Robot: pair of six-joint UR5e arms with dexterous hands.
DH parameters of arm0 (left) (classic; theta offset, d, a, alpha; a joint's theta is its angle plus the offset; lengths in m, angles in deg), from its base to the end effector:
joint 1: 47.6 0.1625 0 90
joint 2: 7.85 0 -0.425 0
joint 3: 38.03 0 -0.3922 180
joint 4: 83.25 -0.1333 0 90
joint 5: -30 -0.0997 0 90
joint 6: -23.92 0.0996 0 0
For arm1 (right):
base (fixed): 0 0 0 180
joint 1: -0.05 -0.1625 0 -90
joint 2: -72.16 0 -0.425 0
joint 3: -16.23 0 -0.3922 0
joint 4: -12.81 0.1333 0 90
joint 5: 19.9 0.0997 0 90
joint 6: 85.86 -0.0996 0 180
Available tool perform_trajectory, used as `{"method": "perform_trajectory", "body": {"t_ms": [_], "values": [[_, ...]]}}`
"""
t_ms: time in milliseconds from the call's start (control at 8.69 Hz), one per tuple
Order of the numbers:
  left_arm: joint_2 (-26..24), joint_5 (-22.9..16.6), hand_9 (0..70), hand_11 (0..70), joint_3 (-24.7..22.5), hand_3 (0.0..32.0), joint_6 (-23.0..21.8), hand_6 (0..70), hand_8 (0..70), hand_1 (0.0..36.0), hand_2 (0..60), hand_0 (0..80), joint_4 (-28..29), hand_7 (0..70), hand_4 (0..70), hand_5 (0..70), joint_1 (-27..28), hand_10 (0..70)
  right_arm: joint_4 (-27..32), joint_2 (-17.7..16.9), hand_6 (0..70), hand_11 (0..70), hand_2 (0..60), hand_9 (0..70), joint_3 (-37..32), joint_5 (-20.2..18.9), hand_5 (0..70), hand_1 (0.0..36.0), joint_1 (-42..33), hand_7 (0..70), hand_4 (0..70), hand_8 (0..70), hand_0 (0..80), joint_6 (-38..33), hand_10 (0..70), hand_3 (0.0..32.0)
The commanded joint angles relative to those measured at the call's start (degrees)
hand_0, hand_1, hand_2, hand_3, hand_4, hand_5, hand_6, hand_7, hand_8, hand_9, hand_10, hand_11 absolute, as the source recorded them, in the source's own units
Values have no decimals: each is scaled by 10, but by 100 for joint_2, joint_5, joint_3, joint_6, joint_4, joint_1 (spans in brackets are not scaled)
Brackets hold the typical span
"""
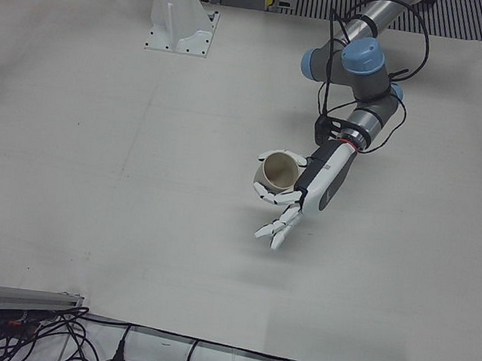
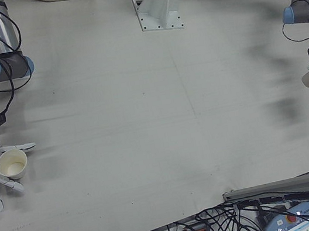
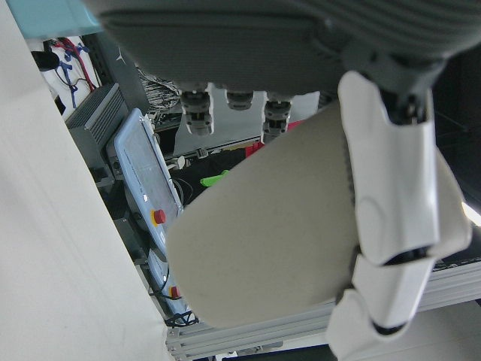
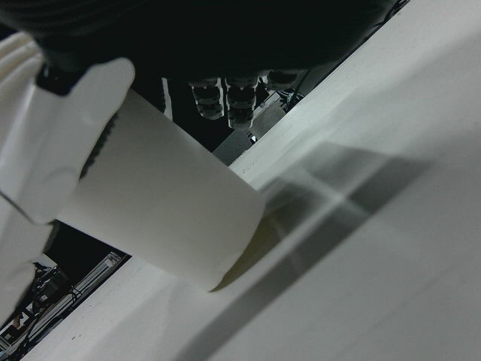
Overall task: Pour water
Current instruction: 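Reach the right hand to the other cream cup and grasp it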
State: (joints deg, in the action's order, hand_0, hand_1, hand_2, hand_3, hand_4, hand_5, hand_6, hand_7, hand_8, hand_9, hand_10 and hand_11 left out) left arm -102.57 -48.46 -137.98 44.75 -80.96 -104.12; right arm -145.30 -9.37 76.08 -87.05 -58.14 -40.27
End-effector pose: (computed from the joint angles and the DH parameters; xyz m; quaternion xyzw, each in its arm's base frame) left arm 0.1683 -0.5323 0.5536 -0.0286 0.8013 -0.5637 0.1983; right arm -0.1275 -0.5319 0.8271 0.2221 -0.6726 0.6277 0.3230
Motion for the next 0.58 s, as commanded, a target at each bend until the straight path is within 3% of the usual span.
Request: {"method": "perform_trajectory", "body": {"t_ms": [0,115,230,345,460], "values": [[15,6,35,124,-7,0,0,79,23,360,600,565,0,151,700,700,-9,73,0,15,101,59,132,282,44,351,283,89,45,193,700,206,475,20,44,0],[24,-3,35,123,-7,0,0,79,23,360,600,567,0,151,700,700,-9,72,9,-12,163,183,283,426,88,439,454,105,36,271,700,313,470,3,131,0],[-2,-3,35,121,-7,0,0,80,22,360,600,568,0,152,700,700,-9,71,9,-21,435,638,463,700,114,475,545,111,19,566,557,586,459,-50,457,0],[-29,-11,35,122,-16,0,8,81,23,360,600,571,-9,152,700,700,0,71,0,-55,466,678,440,700,367,467,521,113,-16,587,492,599,462,-242,483,0],[-90,-20,35,121,-42,0,17,87,24,360,600,574,-61,156,700,700,9,70,-35,-125,437,656,431,700,813,432,470,137,-121,550,405,568,471,-383,465,0]]}}
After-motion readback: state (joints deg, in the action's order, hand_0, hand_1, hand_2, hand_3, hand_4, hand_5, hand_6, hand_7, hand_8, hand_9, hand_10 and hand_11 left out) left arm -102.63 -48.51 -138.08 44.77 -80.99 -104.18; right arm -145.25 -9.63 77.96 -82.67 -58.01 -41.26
